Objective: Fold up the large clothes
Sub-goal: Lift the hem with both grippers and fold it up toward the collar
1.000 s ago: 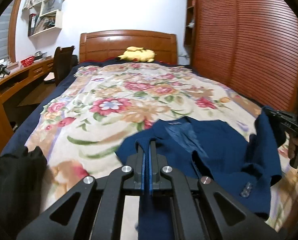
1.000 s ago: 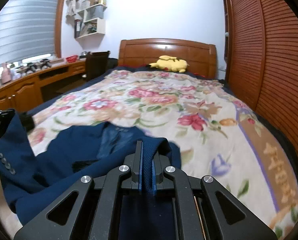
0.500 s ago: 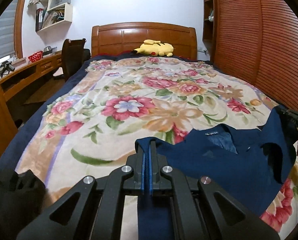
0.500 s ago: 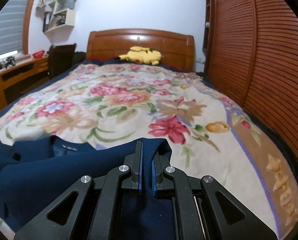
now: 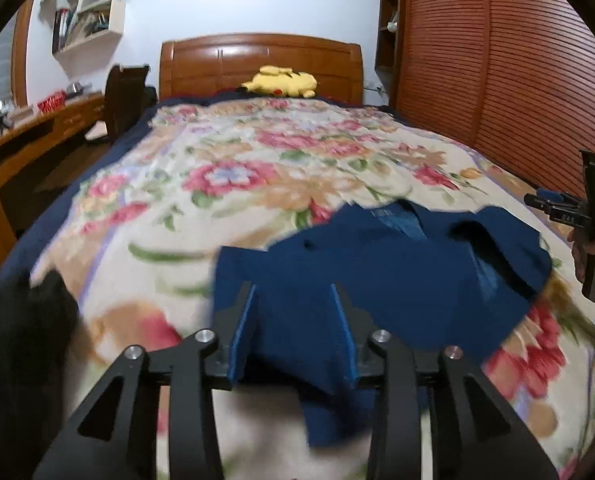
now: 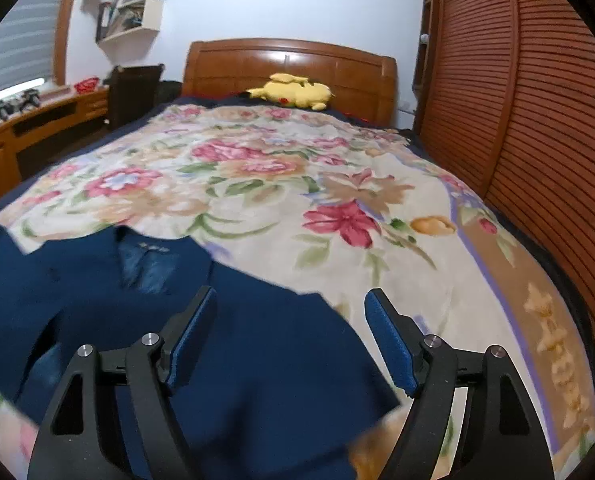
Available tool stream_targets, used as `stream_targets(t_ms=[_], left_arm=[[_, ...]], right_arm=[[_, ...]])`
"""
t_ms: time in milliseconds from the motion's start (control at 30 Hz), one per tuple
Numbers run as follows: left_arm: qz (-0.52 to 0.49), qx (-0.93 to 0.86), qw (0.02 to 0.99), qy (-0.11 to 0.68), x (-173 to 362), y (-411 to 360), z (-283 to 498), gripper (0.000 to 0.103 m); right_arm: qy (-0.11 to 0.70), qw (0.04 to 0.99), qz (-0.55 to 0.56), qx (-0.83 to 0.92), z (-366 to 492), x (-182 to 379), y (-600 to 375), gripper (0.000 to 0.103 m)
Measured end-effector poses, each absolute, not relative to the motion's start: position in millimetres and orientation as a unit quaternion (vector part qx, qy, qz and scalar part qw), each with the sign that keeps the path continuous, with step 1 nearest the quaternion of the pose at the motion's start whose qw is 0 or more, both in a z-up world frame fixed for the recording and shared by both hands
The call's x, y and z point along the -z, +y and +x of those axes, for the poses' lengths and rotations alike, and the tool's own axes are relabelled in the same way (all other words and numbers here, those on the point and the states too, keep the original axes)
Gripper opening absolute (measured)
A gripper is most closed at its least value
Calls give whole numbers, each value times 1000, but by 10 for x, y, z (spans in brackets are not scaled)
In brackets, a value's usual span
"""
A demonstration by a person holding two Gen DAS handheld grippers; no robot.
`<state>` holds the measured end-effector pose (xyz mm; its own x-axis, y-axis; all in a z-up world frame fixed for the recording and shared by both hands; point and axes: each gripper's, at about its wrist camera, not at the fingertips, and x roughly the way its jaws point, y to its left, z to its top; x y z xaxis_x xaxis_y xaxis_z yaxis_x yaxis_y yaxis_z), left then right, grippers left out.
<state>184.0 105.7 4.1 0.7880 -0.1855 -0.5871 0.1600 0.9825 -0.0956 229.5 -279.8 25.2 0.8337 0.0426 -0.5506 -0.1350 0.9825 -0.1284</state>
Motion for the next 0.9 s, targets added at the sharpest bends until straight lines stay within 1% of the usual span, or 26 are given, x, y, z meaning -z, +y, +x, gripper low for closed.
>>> stream_targets(t_ms=[267,633,900], left_arm=[[-20,116,927,357,343,950,1584,37],[-12,123,912,390,541,892,1568,37],[-12,123,907,403,641,862,1634,38]], right_arm=[[294,948,-92,-76,1751,27,-2850,78],[367,924,-63,-89,1591,445,-3050,78],[368,923,-67,-90,1545,588,-3011,78]])
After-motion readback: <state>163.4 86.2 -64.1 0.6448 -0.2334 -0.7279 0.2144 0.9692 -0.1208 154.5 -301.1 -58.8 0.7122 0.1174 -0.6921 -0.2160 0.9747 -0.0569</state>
